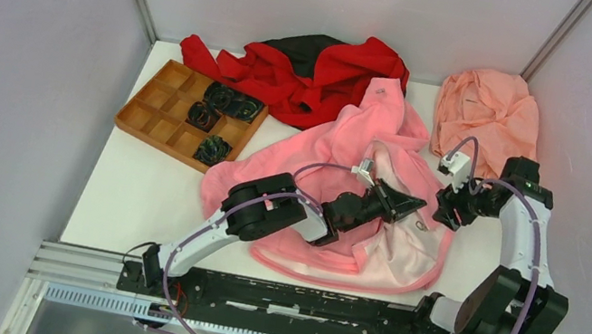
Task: Zip up the jacket
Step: Adjust the jacket at the center of the board.
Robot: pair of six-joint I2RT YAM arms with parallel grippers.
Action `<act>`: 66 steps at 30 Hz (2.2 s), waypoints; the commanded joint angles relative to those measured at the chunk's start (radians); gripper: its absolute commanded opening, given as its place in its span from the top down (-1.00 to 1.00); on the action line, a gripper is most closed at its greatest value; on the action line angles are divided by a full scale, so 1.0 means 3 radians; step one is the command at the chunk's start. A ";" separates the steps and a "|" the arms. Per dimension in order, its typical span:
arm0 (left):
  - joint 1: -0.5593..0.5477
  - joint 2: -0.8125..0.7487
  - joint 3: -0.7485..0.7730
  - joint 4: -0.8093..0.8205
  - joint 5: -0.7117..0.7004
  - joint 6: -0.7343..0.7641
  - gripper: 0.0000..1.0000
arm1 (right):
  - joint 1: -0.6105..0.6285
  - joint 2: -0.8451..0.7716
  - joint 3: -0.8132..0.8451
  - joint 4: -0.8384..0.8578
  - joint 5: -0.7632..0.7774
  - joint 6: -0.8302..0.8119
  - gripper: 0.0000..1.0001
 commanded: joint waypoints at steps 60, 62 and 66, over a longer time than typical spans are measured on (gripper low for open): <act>0.0035 -0.6148 -0.3791 -0.2984 -0.0712 0.2821 -0.98 | 0.1962 -0.1110 -0.0684 0.2698 -0.1518 0.4104 1.00; 0.0039 -0.6381 -0.3853 -0.3237 -0.0760 0.2677 -0.93 | 0.2255 -0.1092 -0.0750 0.3201 -0.1302 0.4595 1.00; 0.0041 -0.6722 -0.3948 -0.3542 -0.0765 0.2483 -0.85 | 0.2586 -0.0820 -0.0828 0.3978 -0.1087 0.5556 1.00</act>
